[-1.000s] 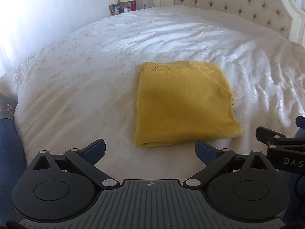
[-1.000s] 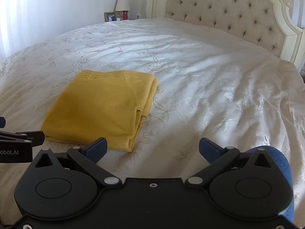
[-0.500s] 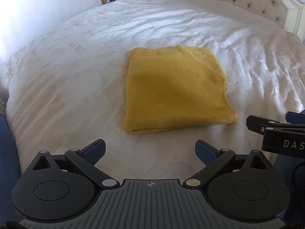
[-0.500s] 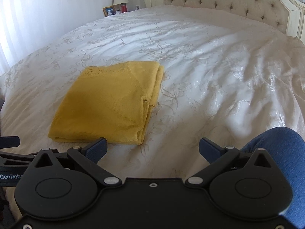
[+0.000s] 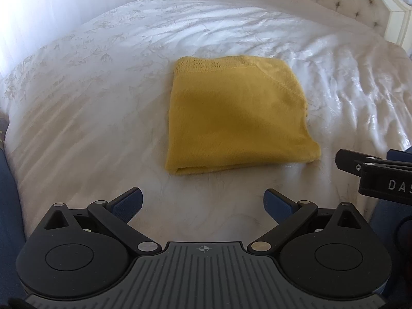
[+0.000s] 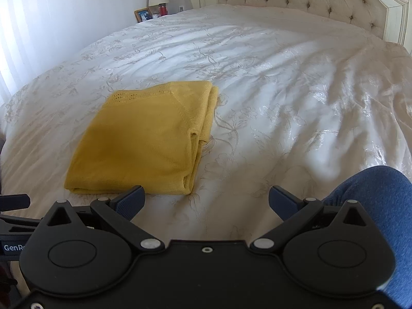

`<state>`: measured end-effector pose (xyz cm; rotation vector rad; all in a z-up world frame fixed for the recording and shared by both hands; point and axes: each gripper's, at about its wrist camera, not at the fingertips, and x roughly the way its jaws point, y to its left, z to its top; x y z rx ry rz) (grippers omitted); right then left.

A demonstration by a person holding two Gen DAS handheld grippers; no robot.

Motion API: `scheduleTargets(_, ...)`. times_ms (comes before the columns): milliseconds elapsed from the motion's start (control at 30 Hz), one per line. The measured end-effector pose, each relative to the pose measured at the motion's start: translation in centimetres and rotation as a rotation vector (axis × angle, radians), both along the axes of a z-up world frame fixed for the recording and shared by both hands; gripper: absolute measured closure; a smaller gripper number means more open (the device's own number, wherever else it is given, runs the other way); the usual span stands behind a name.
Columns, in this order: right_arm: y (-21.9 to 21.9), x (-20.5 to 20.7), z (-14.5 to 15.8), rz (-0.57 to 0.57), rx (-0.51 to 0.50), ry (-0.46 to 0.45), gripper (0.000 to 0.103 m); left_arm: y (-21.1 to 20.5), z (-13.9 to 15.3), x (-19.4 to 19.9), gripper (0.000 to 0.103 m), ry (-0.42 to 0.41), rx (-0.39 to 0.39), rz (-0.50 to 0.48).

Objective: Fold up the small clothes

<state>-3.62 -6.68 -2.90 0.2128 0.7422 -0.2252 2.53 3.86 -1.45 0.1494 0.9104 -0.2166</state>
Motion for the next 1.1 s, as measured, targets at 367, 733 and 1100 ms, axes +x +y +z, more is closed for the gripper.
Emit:
scheduleTargets(367, 0.03, 0.07, -0.06, 0.002, 0.006, 0.005, 0.001, -0.27, 0.08, 0.05, 0.001, 0.0, 0.002, -0.003)
scheduleTargets(733, 0.15, 0.15, -0.12, 0.001, 0.011, 0.007, 0.001, -0.41, 0.16, 0.07, 0.002, -0.002, 0.004, -0.001)
scheduleTargets(1100, 0.16, 0.2, -0.15, 0.001, 0.013, 0.009, 0.001, -0.55, 0.26, 0.19, 0.002, -0.003, 0.001, -0.01)
